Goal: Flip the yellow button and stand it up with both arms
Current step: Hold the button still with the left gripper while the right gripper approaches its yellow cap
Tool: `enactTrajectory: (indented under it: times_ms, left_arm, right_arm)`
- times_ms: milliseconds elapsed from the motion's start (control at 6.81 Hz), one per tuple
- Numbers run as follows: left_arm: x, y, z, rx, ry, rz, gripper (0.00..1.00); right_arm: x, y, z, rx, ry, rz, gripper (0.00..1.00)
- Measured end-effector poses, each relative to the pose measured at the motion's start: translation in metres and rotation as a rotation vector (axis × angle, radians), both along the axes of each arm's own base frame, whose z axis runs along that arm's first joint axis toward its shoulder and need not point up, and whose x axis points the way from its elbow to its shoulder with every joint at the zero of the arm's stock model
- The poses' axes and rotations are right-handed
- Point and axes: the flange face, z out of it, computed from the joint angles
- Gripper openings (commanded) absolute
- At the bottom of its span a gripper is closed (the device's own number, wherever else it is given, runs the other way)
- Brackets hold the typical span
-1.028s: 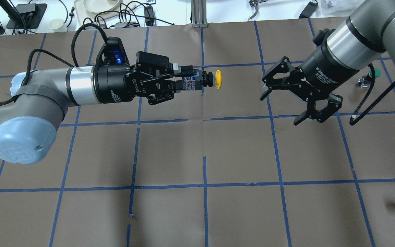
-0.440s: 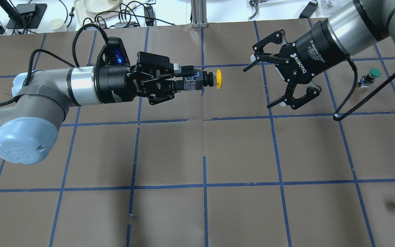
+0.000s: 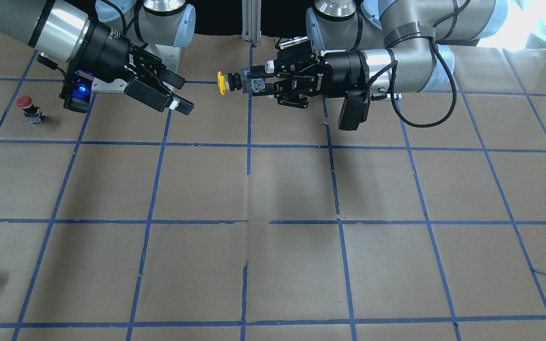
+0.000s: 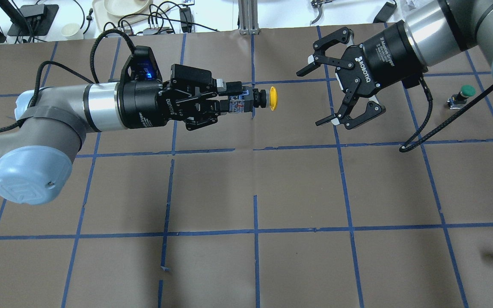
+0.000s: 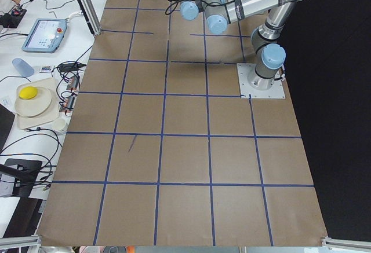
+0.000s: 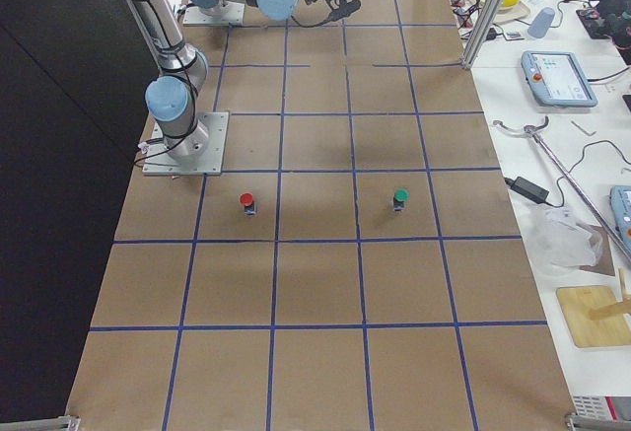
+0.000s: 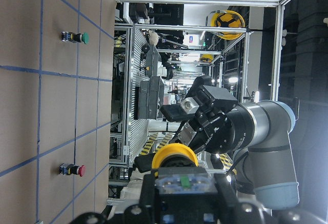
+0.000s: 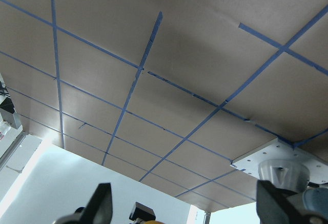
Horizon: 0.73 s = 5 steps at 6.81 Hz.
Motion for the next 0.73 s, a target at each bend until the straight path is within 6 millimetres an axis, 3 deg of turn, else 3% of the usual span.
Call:
enactTrajectory:
  times_ms: [294, 734]
  left_arm:
    - [0.000, 0.000, 0.000, 0.001, 0.000, -0.001, 0.16]
    - [0.000, 0.000, 0.000, 0.001, 0.000, -0.001, 0.16]
  right_arm:
    - [0.010, -0.001, 0.000, 0.033, -0.102, -0.034, 0.99]
    - [0.020, 0.004, -0.016, 0.077, -0.197, -0.050, 0.99]
